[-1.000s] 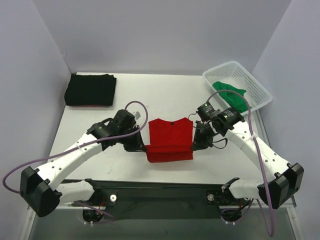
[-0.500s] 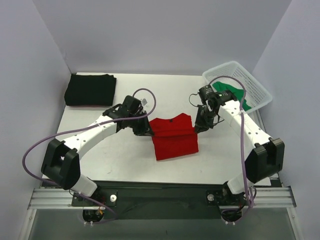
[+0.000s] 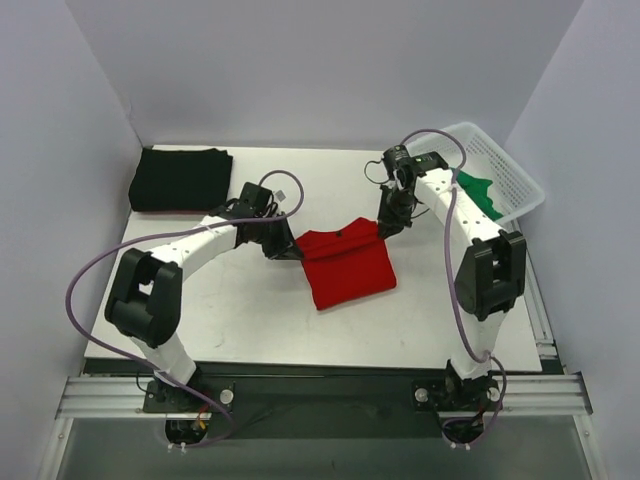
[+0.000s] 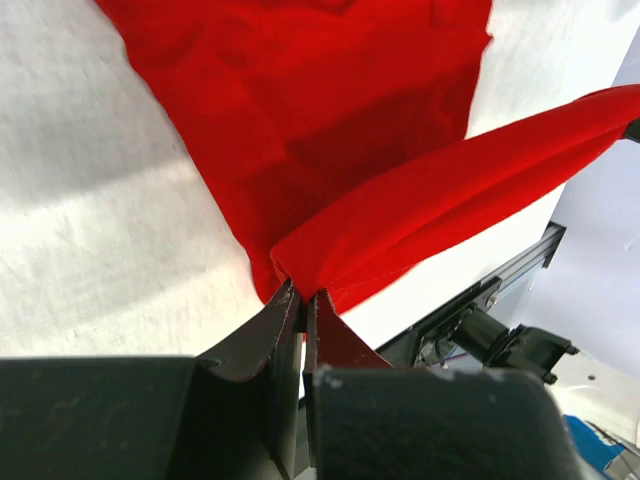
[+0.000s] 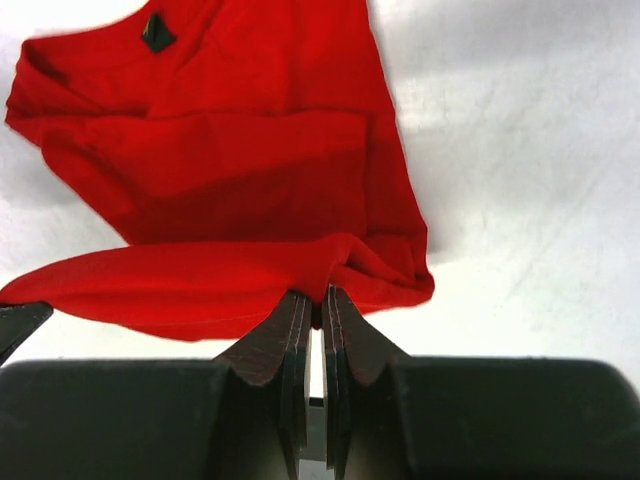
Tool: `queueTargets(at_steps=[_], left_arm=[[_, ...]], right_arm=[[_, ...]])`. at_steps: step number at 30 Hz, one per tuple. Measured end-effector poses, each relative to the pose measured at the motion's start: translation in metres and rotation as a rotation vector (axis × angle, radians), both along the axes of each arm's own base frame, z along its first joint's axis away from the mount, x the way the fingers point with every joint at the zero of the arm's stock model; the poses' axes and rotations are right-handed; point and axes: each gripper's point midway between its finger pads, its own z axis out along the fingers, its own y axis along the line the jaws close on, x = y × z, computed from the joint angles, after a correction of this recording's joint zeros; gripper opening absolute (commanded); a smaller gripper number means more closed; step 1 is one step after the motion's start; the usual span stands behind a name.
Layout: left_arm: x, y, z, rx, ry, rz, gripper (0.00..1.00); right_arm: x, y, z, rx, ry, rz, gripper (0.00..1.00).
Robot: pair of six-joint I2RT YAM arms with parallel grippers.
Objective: Fold and stack the t-shirts
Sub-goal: Fold the long partially folded tshirt into a neat square, then put the neatly folded tshirt into the corner of the board with the left arm
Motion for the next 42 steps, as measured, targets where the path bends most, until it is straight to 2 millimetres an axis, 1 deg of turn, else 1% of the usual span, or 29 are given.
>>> queueTargets(at_steps=[3,7,13,14,15,16,17,18,19,20,21,23,25,27,30,31,33,35,37,39,41,42], left_arm=[[0.012,0.002,-0.012,-0.002,0.023,0.013,0.0],[0.024,0.006,-0.019,-0.011,0.034,0.03,0.0],[0.046,0.008,-0.025,-0.031,0.028,0.053,0.0],[0.051,0.008,-0.028,-0.032,0.029,0.058,0.09],[0.056,0.008,-0.03,-0.031,0.03,0.064,0.23],[0.061,0.008,-0.032,-0.029,0.028,0.067,0.39],[0.067,0.009,-0.034,-0.025,0.023,0.072,0.49],[0.073,0.011,-0.037,-0.019,0.024,0.087,0.61],[0.078,0.014,-0.039,-0.012,0.021,0.097,0.66],[0.083,0.017,-0.041,-0.003,0.019,0.115,0.73],[0.088,0.022,-0.042,0.007,0.011,0.132,0.76],[0.093,0.029,-0.044,0.027,0.003,0.159,0.79],[0.097,0.034,-0.046,0.038,-0.015,0.177,0.8],[0.092,0.037,-0.048,0.042,-0.033,0.185,0.8],[0.069,0.043,-0.05,0.037,-0.029,0.192,0.8],[0.061,0.045,-0.05,0.03,-0.031,0.194,0.8],[0.049,0.046,-0.049,0.011,-0.044,0.199,0.8],[0.039,0.048,-0.05,-0.01,-0.052,0.208,0.8],[0.032,0.048,-0.053,-0.035,-0.055,0.214,0.8],[0.029,0.046,-0.055,-0.055,-0.059,0.219,0.8],[0.025,0.044,-0.057,-0.076,-0.059,0.223,0.8],[0.024,0.043,-0.058,-0.086,-0.059,0.224,0.8]], right_arm=[[0.013,0.002,-0.013,-0.007,0.022,0.002,0.0],[0.031,0.006,-0.025,-0.002,0.033,0.007,0.0],[0.056,0.011,-0.031,0.015,0.021,0.002,0.0],[0.061,0.012,-0.031,0.019,0.015,0.001,0.04],[0.066,0.013,-0.032,0.023,0.011,0.001,0.15],[0.072,0.015,-0.033,0.028,0.008,0.001,0.3],[0.08,0.016,-0.033,0.035,0.001,0.0,0.5],[0.091,0.018,-0.035,0.039,-0.017,0.002,0.56],[0.1,0.019,-0.038,0.042,-0.03,0.007,0.59],[0.107,0.019,-0.04,0.045,-0.038,0.014,0.64],[0.115,0.02,-0.045,0.05,-0.046,0.016,0.64],[0.118,0.019,-0.05,0.052,-0.044,0.024,0.65],[0.117,0.016,-0.053,0.048,-0.04,0.031,0.65],[0.109,0.012,-0.053,0.044,-0.037,0.038,0.65],[0.086,0.006,-0.052,0.038,-0.019,0.051,0.64],[0.075,0.004,-0.05,0.038,-0.009,0.055,0.64],[0.057,0.003,-0.042,0.043,-0.008,0.063,0.63],[0.042,0.005,-0.032,0.053,-0.017,0.077,0.63],[0.031,0.014,-0.021,0.063,-0.047,0.106,0.63],[0.019,0.029,-0.014,0.071,-0.065,0.147,0.63],[0.004,0.048,-0.013,0.077,-0.067,0.197,0.63],[-0.004,0.057,-0.016,0.077,-0.06,0.219,0.63]])
